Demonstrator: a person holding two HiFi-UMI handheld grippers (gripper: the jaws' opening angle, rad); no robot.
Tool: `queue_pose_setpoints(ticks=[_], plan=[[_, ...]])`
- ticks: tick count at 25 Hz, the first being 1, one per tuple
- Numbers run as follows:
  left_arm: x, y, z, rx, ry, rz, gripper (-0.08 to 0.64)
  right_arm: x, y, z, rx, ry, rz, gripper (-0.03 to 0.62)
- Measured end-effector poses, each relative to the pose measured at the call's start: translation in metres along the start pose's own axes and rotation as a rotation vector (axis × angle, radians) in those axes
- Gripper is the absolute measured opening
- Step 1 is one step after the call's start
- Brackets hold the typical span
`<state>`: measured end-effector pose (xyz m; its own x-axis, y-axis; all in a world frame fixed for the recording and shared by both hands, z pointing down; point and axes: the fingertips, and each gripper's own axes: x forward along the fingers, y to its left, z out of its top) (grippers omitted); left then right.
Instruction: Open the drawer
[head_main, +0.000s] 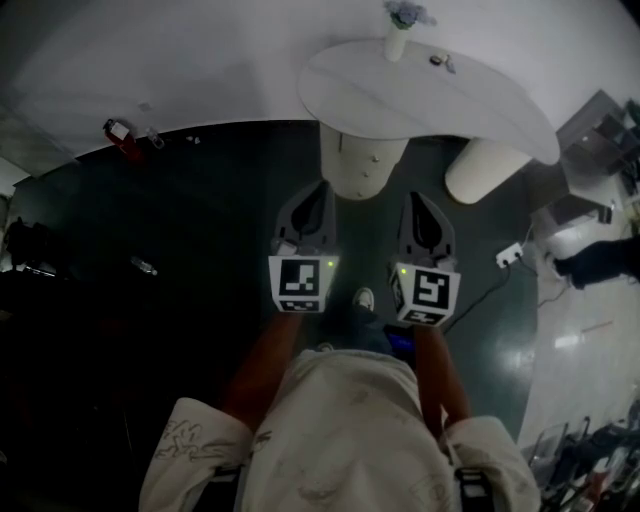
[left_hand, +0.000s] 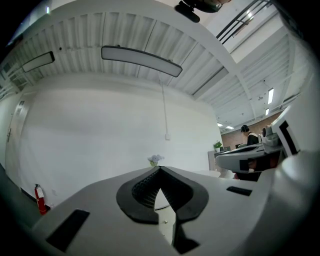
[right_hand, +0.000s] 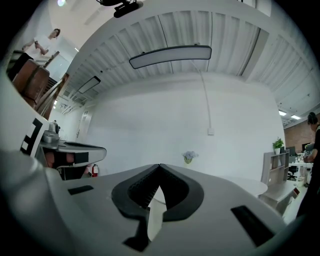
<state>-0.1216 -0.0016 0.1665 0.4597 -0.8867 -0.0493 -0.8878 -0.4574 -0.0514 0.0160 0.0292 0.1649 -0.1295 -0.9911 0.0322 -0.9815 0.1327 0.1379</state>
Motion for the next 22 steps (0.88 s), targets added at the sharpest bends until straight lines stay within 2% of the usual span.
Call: queue_pose_setpoints(ticks=[8, 15, 22], plan=[[0.079, -0.008, -0.003, -0.010, 0.014, -0.001, 0.002, 0.065, -0.051, -0.004, 0.031, -0.006, 0.014, 0.006], [0.148, -0.025, -0.012, -0.008, 0.054, 0.019, 0.002, 0.118, -0.101, -0.015, 0.064, -0.020, 0.039, 0.006], [0.204, -0.031, -0.014, -0.002, 0.054, 0.042, 0.002, 0.167, -0.140, -0.026, 0.079, -0.014, 0.063, 0.006]])
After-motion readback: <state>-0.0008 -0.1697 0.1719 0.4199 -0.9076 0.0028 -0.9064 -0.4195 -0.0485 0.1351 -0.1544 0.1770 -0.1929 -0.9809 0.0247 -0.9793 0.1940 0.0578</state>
